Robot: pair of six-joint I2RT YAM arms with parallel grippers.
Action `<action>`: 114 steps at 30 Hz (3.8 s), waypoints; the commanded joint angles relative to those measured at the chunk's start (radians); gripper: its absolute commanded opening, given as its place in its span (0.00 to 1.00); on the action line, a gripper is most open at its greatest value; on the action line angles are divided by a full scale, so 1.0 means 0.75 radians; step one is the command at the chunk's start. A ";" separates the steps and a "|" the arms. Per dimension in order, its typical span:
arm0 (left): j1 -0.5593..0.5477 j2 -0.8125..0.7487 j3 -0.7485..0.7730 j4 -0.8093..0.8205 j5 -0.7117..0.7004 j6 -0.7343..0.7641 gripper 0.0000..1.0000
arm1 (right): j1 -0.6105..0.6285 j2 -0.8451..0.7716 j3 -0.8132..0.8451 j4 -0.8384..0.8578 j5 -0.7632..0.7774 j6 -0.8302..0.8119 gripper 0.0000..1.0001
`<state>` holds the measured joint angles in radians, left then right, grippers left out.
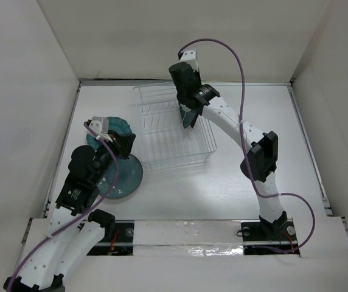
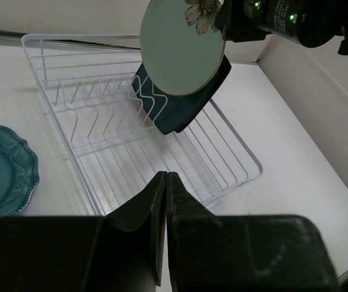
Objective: Load the plates into the dish rack
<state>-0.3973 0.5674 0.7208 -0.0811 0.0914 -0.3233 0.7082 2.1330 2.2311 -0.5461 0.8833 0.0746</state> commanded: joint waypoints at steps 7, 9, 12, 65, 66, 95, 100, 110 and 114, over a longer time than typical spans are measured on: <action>0.004 -0.014 0.060 0.014 -0.036 -0.005 0.00 | 0.037 0.083 0.091 0.141 0.045 0.019 0.00; 0.004 -0.014 0.062 0.016 -0.048 -0.005 0.00 | 0.052 0.109 0.089 0.139 0.058 0.015 0.00; 0.004 -0.004 0.060 0.014 -0.042 -0.005 0.00 | 0.068 0.136 0.085 0.143 0.070 0.015 0.00; 0.004 -0.108 0.060 0.008 -0.112 -0.015 0.08 | 1.034 -0.487 -1.656 1.366 -0.173 1.558 0.48; 0.004 -0.114 0.062 0.006 -0.112 -0.015 0.08 | 1.017 -0.453 -1.641 1.358 -0.224 1.604 0.56; 0.004 -0.125 0.060 0.012 -0.038 -0.031 0.08 | 0.807 0.105 -1.490 1.601 -0.488 2.202 0.40; 0.004 -0.121 0.060 0.008 -0.060 -0.029 0.08 | 0.794 0.144 -1.469 1.608 -0.552 2.191 0.19; 0.004 -0.129 0.051 0.008 -0.089 -0.027 0.08 | 0.823 0.020 -1.604 1.663 -0.529 2.101 0.00; 0.004 -0.131 0.049 0.006 -0.109 -0.023 0.08 | 0.874 -0.099 -1.690 1.714 -0.501 2.000 0.00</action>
<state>-0.3973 0.4698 0.7223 -0.1062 0.0292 -0.3393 1.3262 2.1426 0.9985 0.6907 0.4816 1.6539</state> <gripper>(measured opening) 0.080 0.154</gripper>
